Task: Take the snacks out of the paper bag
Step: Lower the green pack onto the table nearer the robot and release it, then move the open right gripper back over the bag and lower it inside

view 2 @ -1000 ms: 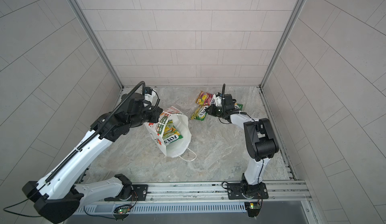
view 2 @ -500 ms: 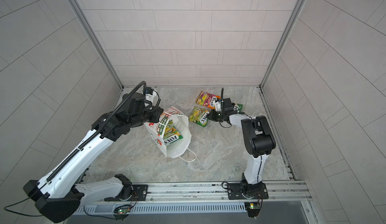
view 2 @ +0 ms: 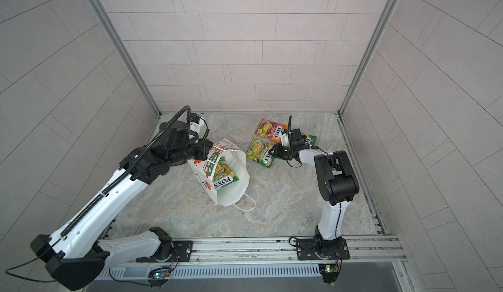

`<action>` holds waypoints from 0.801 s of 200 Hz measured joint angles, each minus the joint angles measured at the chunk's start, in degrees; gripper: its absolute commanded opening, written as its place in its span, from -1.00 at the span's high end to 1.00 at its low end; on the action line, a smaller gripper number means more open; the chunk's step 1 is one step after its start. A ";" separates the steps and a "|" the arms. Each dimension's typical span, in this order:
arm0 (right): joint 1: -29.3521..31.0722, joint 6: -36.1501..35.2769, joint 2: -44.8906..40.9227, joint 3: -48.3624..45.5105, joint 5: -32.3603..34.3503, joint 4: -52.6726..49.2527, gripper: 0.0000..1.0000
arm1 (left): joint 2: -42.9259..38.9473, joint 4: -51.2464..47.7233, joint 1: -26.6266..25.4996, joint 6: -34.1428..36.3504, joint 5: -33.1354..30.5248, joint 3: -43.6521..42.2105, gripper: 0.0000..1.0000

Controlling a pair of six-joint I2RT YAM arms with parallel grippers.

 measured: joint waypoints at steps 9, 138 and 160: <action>-0.13 0.02 -0.02 -0.35 0.52 -0.20 -0.08 | 0.00 0.02 0.00 0.00 0.09 0.00 1.00; -0.59 -4.55 -28.35 -5.79 0.74 -11.06 -0.35 | -0.02 0.66 0.00 -0.02 1.05 0.00 1.00; 0.35 -4.85 -34.25 -7.82 -0.81 -13.05 -0.35 | -0.04 0.96 0.00 -0.07 1.27 0.00 1.00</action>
